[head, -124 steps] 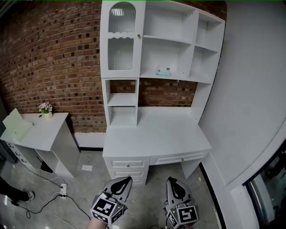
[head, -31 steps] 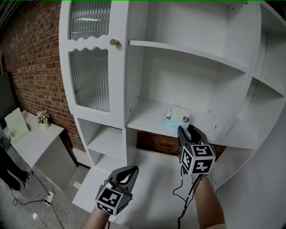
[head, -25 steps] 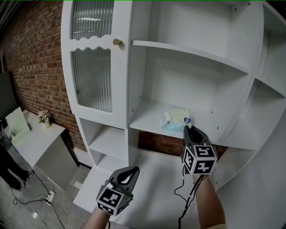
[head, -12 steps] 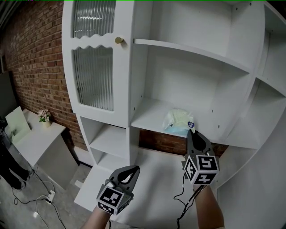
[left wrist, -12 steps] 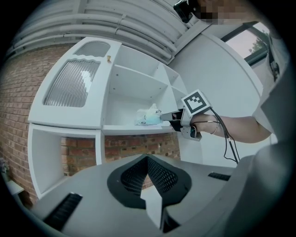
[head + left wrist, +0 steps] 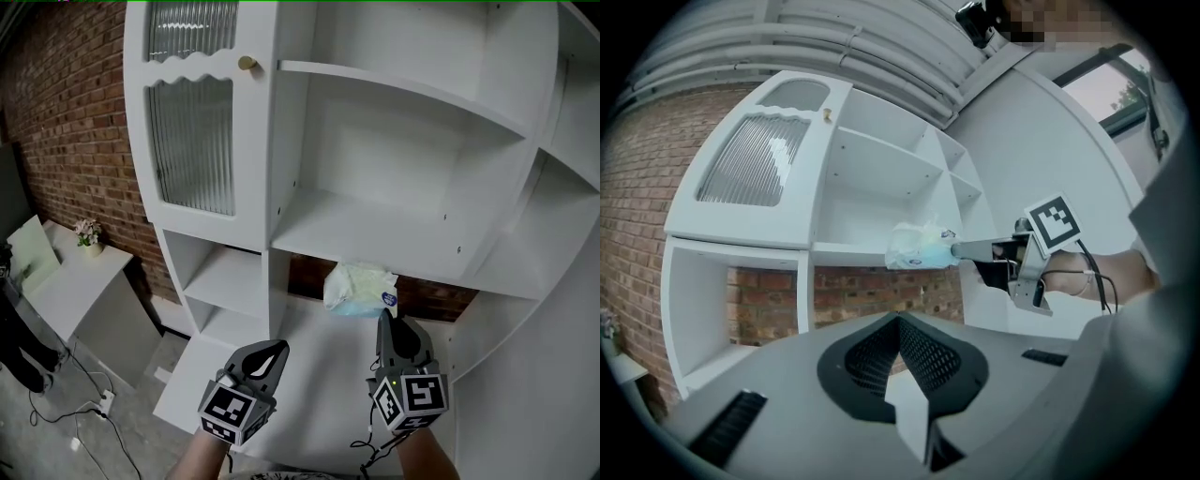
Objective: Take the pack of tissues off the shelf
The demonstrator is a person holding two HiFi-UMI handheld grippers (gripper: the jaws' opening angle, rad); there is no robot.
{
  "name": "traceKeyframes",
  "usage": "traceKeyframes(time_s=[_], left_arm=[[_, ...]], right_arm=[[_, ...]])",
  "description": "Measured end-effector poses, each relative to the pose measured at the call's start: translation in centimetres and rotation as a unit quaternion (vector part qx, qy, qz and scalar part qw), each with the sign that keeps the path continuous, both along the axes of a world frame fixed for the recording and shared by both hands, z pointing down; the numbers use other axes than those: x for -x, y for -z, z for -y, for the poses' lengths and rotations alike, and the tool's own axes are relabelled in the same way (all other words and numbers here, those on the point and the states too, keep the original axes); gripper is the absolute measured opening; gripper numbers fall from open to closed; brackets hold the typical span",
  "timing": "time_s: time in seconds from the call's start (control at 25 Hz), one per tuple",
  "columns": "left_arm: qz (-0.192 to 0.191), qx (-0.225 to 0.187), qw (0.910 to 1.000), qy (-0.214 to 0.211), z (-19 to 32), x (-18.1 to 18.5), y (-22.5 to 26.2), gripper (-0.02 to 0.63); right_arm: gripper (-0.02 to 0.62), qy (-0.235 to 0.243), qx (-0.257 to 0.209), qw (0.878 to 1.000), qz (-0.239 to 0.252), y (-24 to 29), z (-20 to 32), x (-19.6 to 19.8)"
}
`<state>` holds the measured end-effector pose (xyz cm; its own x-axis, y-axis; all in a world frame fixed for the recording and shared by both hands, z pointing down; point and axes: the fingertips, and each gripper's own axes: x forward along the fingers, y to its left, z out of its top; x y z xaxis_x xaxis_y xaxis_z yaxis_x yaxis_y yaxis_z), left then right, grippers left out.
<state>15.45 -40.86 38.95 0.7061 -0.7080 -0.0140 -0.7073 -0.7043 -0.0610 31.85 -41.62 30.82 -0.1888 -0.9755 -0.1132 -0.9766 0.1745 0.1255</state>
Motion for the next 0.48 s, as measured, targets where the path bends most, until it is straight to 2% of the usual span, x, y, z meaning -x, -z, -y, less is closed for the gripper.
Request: traceKeyframes(time_s=[0.48], left_arm=[[0.009,0.017,0.9998,-0.011,-1.0,-0.6,-2.1,0.012]], right_arm=[[0.015,-0.005,0.086,0.996,0.009,-11.5,-3.3,0.6]])
